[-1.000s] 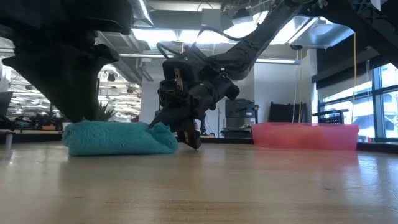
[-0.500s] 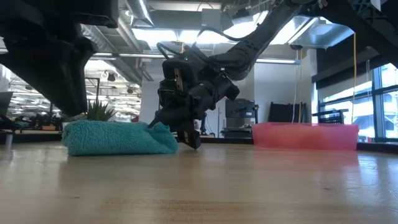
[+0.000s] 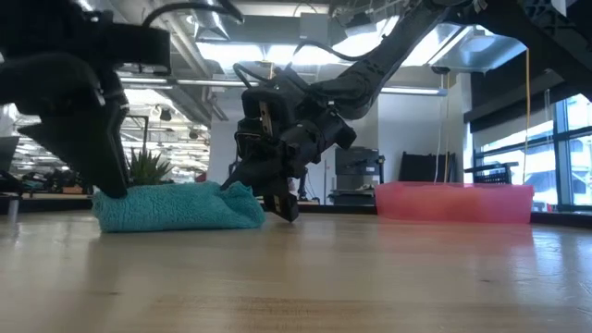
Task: Roll microfiber towels into tight, uniform cylinder then place into a basket
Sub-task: Roll the folded blue microfiber towel
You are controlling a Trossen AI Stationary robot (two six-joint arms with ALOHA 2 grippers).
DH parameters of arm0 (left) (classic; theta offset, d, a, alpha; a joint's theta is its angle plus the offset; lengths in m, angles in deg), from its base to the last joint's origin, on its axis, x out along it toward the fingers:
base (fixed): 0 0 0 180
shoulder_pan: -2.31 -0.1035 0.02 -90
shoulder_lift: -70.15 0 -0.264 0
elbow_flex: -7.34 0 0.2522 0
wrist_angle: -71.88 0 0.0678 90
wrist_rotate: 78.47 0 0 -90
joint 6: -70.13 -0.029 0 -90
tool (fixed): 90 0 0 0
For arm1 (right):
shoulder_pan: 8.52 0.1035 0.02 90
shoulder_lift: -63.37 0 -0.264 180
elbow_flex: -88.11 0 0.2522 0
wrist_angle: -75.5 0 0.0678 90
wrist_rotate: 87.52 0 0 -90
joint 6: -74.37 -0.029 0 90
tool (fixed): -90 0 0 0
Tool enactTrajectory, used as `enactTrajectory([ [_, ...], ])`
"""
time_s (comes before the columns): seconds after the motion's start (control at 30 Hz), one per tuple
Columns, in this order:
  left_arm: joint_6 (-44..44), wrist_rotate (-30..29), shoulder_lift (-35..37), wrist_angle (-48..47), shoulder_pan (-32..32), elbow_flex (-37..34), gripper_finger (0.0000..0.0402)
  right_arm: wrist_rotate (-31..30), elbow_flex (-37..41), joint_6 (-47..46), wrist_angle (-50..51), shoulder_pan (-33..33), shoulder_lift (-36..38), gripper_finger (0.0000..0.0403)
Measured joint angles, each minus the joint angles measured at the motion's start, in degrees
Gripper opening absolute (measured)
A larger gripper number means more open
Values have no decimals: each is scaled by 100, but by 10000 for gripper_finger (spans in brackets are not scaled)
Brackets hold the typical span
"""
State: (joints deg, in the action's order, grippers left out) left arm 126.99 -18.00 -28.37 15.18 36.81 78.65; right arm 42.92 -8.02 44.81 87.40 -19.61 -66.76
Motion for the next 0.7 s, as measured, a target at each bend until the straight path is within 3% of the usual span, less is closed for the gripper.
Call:
enactTrajectory([
  [0.7, -358, 499, 0, 656, -228, -262, 113, 9, 0, -13, -7, 4, 0, 25],
])
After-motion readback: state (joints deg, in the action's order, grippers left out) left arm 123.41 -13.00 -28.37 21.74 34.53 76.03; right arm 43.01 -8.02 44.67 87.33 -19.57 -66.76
